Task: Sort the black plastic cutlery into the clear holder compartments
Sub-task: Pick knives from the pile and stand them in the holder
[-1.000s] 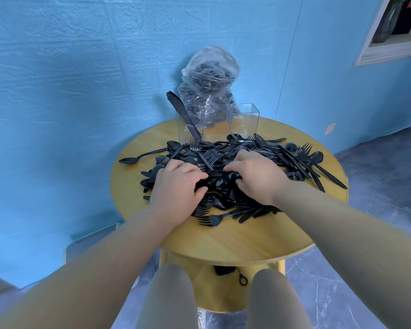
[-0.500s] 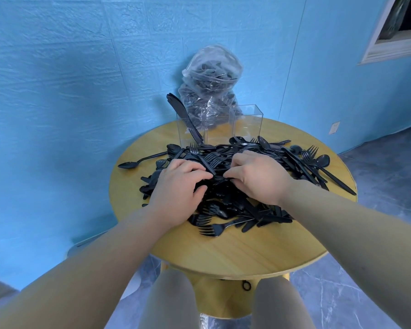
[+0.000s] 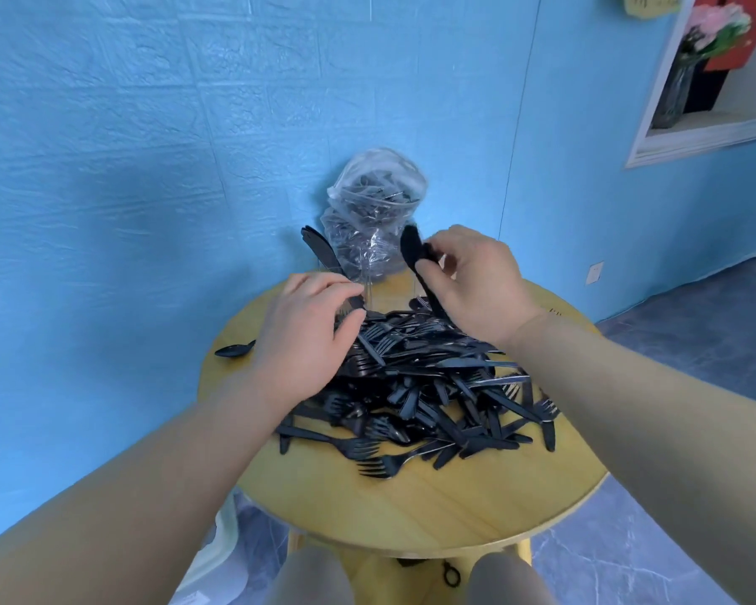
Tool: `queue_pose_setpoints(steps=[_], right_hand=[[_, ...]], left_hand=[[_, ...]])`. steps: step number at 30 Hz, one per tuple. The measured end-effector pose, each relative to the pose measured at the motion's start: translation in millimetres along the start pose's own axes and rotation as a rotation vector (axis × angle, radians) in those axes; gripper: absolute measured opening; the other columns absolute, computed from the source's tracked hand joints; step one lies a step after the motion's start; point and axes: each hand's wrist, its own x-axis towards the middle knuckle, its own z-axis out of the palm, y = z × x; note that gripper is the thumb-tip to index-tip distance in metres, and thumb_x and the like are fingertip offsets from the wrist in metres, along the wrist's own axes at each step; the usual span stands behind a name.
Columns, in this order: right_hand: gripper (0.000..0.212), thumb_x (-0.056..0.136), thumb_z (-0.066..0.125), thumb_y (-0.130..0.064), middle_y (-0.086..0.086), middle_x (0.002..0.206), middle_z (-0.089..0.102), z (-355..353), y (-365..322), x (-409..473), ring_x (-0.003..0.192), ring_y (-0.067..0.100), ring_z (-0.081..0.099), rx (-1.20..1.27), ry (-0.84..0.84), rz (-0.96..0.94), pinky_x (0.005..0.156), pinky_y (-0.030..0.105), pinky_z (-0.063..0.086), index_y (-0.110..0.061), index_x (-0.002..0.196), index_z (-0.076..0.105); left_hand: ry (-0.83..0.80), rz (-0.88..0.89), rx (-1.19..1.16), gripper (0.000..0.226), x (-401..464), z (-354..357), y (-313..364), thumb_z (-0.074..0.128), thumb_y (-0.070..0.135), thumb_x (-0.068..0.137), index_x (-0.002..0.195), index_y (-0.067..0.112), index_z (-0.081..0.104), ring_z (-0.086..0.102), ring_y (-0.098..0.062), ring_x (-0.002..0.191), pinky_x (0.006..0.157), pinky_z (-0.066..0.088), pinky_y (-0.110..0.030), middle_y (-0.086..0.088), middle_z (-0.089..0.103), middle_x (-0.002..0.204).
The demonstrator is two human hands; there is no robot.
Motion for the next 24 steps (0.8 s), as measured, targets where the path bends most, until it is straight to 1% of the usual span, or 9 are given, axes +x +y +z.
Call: queue_pose_setpoints(steps=[2,5,7,10,13,15,18,20,24], right_hand=[[0.017,0.090,0.057,-0.017,-0.009,0.068,0.051,-7.6,-4.5,11.4,0.062,0.013,0.047,0.135,0.094,0.180,0.057,0.026,0.032,-0.021,0.074,0.055],[0.022,0.087,0.059,-0.015,-0.013,0.058,0.050,-11.0,-6.5,20.6,0.049,0.006,0.041,0.396,0.206,0.403,0.052,0.024,0.034,-0.020,0.066,0.056],[0.019,0.086,0.060,-0.014,-0.006,0.058,0.050,-6.8,-7.4,20.5,0.055,0.015,0.042,0.546,0.254,0.519,0.059,0.029,0.041,-0.012,0.067,0.057],[0.020,0.086,0.062,-0.010,0.008,0.061,0.044,3.7,-11.2,13.2,0.059,0.019,0.039,0.756,0.264,0.650,0.062,0.034,0.038,-0.002,0.070,0.052],[0.031,0.087,0.063,-0.008,0.008,0.063,0.046,12.2,-13.0,5.6,0.056,0.017,0.040,0.908,0.215,0.727,0.064,0.032,0.039,-0.009,0.063,0.044],[0.034,0.088,0.064,-0.008,0.010,0.068,0.050,17.1,-11.1,2.3,0.056,0.015,0.043,0.944,0.190,0.750,0.062,0.029,0.043,-0.012,0.060,0.044],[0.030,0.087,0.066,-0.008,0.009,0.067,0.055,22.5,-7.4,0.3,0.057,0.014,0.047,0.955,0.161,0.756,0.058,0.022,0.047,-0.009,0.061,0.050],[0.026,0.088,0.065,-0.008,0.005,0.065,0.057,24.6,-3.6,0.1,0.060,0.013,0.051,0.952,0.128,0.767,0.061,0.021,0.050,-0.008,0.064,0.055],[0.014,0.091,0.063,-0.013,0.011,0.083,0.062,25.8,7.6,-2.2,0.067,0.014,0.054,0.962,0.067,0.836,0.069,0.024,0.054,-0.007,0.079,0.062]], left_hand=[[0.014,-0.010,0.009,0.037,7.5,-6.8,1.1,0.051,0.034,0.095,0.128,0.021,0.058,0.042,-0.023,0.122,0.103,0.032,-0.037,0.002,0.057,0.128],[0.001,-0.015,0.045,0.044,15.9,-14.2,7.2,0.047,0.038,0.096,0.136,0.021,0.050,0.039,-0.022,0.126,0.105,0.031,-0.037,0.001,0.052,0.135],[-0.050,-0.029,0.033,0.048,18.6,-15.7,13.0,0.042,0.040,0.098,0.143,0.022,0.039,0.035,-0.019,0.131,0.108,0.028,-0.034,0.002,0.044,0.143],[-0.155,-0.049,-0.042,0.051,17.8,-9.1,21.8,0.037,0.038,0.100,0.148,0.022,0.028,0.038,-0.015,0.133,0.107,0.031,-0.031,0.003,0.039,0.148],[-0.205,-0.059,-0.135,0.049,15.8,4.4,24.0,0.039,0.033,0.101,0.148,0.023,0.030,0.050,-0.017,0.121,0.100,0.042,-0.037,0.002,0.052,0.137],[-0.207,-0.058,-0.195,0.045,15.1,11.7,23.0,0.041,0.026,0.100,0.145,0.024,0.035,0.055,-0.018,0.106,0.091,0.046,-0.040,0.002,0.061,0.120],[-0.197,-0.021,-0.216,0.040,13.4,18.1,19.3,0.039,0.018,0.100,0.138,0.028,0.044,0.055,-0.020,0.090,0.081,0.048,-0.042,0.001,0.057,0.101],[-0.202,-0.031,-0.205,0.038,13.1,20.1,16.3,0.033,0.017,0.100,0.133,0.027,0.049,0.054,-0.022,0.083,0.077,0.048,-0.045,0.001,0.050,0.093],[-0.218,-0.107,-0.146,0.038,11.7,18.3,9.4,0.029,0.013,0.100,0.131,0.018,0.050,0.059,-0.024,0.080,0.074,0.050,-0.047,0.000,0.047,0.093]])
